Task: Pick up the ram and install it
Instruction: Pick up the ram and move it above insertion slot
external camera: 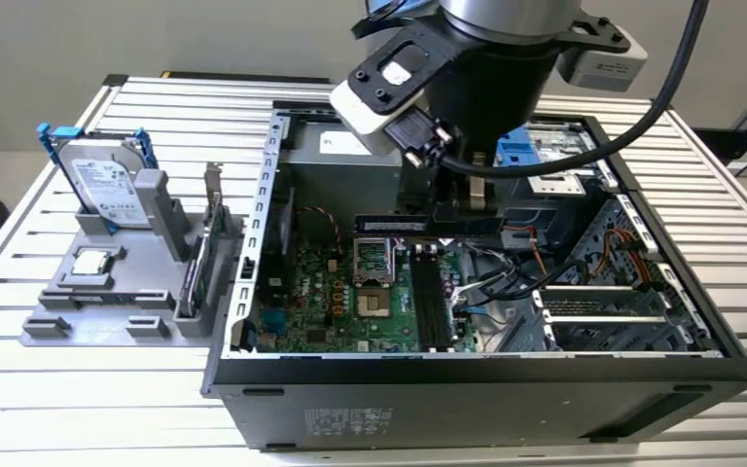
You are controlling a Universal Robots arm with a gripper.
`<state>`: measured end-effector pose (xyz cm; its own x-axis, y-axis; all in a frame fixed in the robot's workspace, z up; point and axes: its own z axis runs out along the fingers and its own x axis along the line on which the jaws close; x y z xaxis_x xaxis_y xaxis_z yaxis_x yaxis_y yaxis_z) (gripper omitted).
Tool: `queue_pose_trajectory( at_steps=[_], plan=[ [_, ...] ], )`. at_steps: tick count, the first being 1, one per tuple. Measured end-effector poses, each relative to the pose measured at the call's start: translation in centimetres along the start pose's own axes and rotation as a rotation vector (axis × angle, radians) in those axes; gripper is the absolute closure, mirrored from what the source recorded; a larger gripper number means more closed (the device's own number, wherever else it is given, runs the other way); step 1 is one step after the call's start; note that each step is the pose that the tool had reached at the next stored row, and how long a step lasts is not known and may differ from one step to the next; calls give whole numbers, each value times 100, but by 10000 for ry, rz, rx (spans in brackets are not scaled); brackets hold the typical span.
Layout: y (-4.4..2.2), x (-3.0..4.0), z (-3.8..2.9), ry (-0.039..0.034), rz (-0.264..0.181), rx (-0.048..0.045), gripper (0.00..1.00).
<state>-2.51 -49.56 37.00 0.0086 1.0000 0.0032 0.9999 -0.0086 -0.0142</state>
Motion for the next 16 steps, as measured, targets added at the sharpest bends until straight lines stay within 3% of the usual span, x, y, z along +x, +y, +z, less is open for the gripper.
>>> queue_pose_trajectory(
  at_steps=[16],
  plan=[
    [284, 2, 24, -1, 0, 0, 100]
  ],
)
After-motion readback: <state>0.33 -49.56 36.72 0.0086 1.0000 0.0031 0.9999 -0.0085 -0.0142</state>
